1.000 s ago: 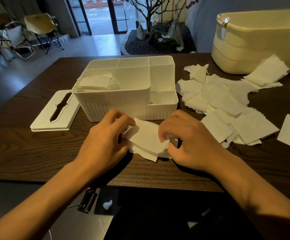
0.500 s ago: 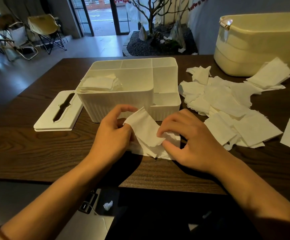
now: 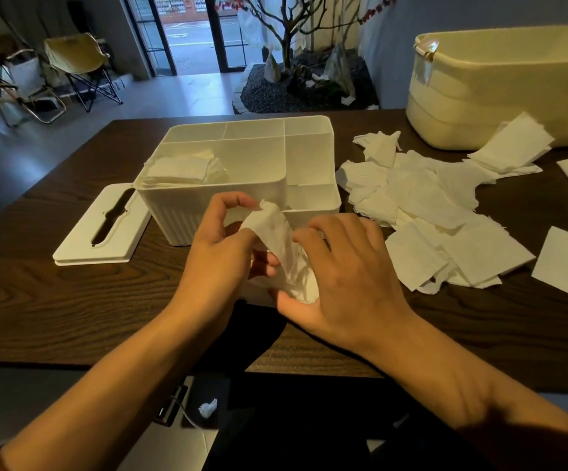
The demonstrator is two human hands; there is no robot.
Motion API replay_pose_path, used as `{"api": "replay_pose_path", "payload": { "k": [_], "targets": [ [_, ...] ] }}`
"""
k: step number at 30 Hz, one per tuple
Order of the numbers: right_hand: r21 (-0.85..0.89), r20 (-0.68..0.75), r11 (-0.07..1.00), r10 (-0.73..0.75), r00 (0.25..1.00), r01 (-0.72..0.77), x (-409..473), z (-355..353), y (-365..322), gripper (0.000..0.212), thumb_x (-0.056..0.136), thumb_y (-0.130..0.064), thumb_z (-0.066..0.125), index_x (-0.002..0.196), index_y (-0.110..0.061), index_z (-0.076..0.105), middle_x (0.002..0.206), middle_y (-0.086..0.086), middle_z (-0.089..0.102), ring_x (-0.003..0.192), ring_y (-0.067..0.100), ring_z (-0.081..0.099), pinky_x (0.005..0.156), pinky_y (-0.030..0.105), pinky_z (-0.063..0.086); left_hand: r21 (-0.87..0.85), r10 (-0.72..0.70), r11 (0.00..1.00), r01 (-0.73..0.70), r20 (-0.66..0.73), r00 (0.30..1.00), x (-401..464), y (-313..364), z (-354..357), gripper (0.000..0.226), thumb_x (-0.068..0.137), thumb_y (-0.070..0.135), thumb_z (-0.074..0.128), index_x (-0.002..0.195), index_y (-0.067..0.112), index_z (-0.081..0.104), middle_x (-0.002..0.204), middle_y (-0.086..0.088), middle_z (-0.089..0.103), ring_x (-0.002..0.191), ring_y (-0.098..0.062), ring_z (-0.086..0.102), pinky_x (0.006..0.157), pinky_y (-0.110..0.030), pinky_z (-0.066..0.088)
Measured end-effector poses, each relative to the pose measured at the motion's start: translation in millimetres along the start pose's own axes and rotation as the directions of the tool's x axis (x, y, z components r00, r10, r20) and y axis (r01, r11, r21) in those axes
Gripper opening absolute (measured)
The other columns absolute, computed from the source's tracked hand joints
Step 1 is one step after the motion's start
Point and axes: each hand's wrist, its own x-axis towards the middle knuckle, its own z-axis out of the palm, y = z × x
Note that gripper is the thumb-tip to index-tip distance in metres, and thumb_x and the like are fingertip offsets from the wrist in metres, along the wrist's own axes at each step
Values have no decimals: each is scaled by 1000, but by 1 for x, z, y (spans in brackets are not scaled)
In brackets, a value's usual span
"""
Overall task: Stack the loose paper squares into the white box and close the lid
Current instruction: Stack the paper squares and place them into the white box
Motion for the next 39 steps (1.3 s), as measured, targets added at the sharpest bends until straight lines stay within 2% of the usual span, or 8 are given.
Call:
{"api": "replay_pose_path", "payload": {
  "k": [7, 14, 20, 25, 30, 32, 36, 39],
  "targets": [
    [49, -125, 999, -3, 992, 9, 0, 0, 9, 10, 80, -19, 64, 86, -12, 68, 82, 6, 63, 78, 27, 56, 75, 38, 38, 51, -56, 997, 52, 94, 994, 3, 7, -3, 17, 93, 1, 54, 94, 11, 68, 76, -9, 64, 63, -16, 59, 59, -24, 53],
    [120, -59, 993, 4, 998, 3, 0, 0, 20, 15, 68, -2, 63, 81, -12, 65, 84, 5, 60, 83, 26, 52, 72, 32, 34, 412, -47, 911, -24, 160, 986, 16, 5, -24, 14, 88, 7, 68, 95, 17, 74, 88, 5, 76, 75, -4, 68, 73, -23, 50],
    [249, 132, 959, 101, 986, -131, -1, 3, 28, 12, 77, -11, 56, 82, -17, 66, 86, -5, 57, 85, 13, 43, 72, 23, 32, 741, 37, 583, -334, 386, 922, 27, 2, -45, 34, 86, 35, 74, 119, 33, 68, 113, 17, 68, 99, -1, 65, 91, -23, 54],
    [328, 378, 919, 86, 922, -220, -3, 0, 32, 12, 83, -30, 54, 89, -26, 64, 97, -12, 57, 95, 5, 43, 79, 26, 40, 780, 12, 240, -577, 592, 806, 35, -5, -64, 58, 81, 61, 60, 134, 36, 60, 115, 21, 51, 105, 2, 50, 94, -16, 42],
    [274, 545, 947, -10, 839, -167, 0, -11, 34, 47, 76, -63, 66, 116, -41, 55, 118, -23, 48, 111, 0, 37, 96, 27, 34, 728, -18, 138, -671, 679, 734, 32, -6, -78, 84, 78, 79, 47, 147, 32, 48, 144, 15, 32, 136, -1, 26, 114, -18, 24],
    [291, 606, 938, -28, 795, -188, 2, -14, 37, 65, 76, -55, 72, 135, -46, 44, 127, -26, 43, 119, -1, 33, 103, 25, 28, 701, 4, 94, -707, 710, 705, 31, -4, -78, 80, 82, 78, 45, 147, 31, 48, 155, 14, 27, 143, -1, 21, 115, -20, 20],
    [340, 620, 905, -13, 784, -254, 3, -15, 43, 71, 80, -31, 70, 142, -46, 39, 128, -27, 42, 119, 2, 35, 107, 28, 32, 636, 53, 18, -771, 770, 636, 29, -5, -72, 60, 91, 57, 45, 141, 25, 52, 133, 7, 59, 117, -8, 57, 96, -26, 52],
    [331, 557, 916, 2, 830, -225, 2, -12, 43, 63, 79, -41, 63, 139, -42, 46, 121, -28, 45, 113, 2, 38, 103, 30, 37, 599, 102, -93, -795, 800, 591, 29, -8, -63, 55, 87, 48, 45, 133, 22, 59, 117, 3, 67, 97, -14, 66, 78, -29, 57]
  ]
}}
